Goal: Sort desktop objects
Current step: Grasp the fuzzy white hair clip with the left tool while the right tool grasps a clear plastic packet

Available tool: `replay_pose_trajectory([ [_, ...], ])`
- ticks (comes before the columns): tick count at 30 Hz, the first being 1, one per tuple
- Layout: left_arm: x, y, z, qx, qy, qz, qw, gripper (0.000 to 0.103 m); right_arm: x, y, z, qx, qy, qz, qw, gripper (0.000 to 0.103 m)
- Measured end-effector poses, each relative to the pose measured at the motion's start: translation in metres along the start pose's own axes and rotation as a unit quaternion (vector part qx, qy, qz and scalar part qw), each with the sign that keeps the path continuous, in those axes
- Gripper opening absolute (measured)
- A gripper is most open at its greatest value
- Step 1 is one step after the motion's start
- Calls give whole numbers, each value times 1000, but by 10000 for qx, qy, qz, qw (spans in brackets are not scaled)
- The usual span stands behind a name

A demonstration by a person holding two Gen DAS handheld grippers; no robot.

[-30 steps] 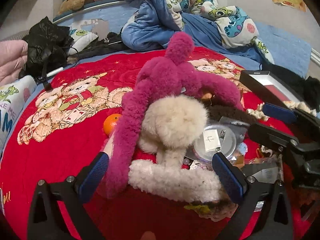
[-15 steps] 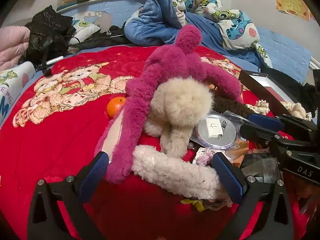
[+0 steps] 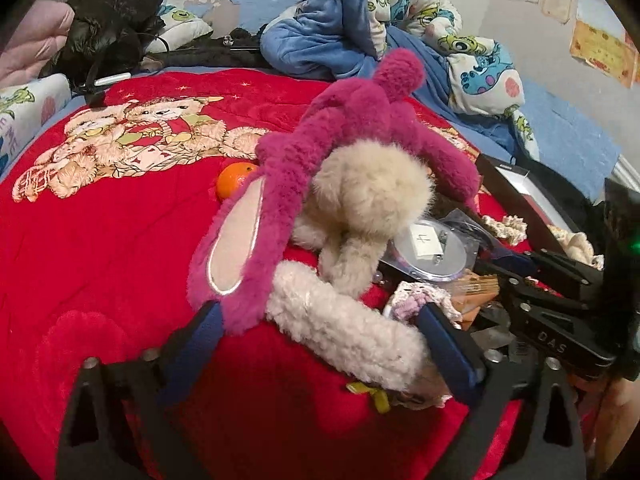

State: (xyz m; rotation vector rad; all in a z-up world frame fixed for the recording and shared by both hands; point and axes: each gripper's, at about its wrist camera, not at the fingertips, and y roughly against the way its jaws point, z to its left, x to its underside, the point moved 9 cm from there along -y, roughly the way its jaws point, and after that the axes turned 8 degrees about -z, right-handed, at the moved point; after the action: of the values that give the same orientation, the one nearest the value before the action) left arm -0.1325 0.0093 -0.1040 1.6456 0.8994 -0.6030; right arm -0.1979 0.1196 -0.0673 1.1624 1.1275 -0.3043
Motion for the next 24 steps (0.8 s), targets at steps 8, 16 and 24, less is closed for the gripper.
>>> replay_pose_trajectory([
  [8,3,4,-10,550,269,47,9981,59,-6,5,-4,69,-522,-59,9986,24],
  [16,2,12,-11,635,220,40,9977,41,-7,14,-5,-100,-908,-192,9956,24],
  [24,-3,19,-9,633,110,4,9979,32,-6,20,-7,-233,-1226,-238,9919,22],
])
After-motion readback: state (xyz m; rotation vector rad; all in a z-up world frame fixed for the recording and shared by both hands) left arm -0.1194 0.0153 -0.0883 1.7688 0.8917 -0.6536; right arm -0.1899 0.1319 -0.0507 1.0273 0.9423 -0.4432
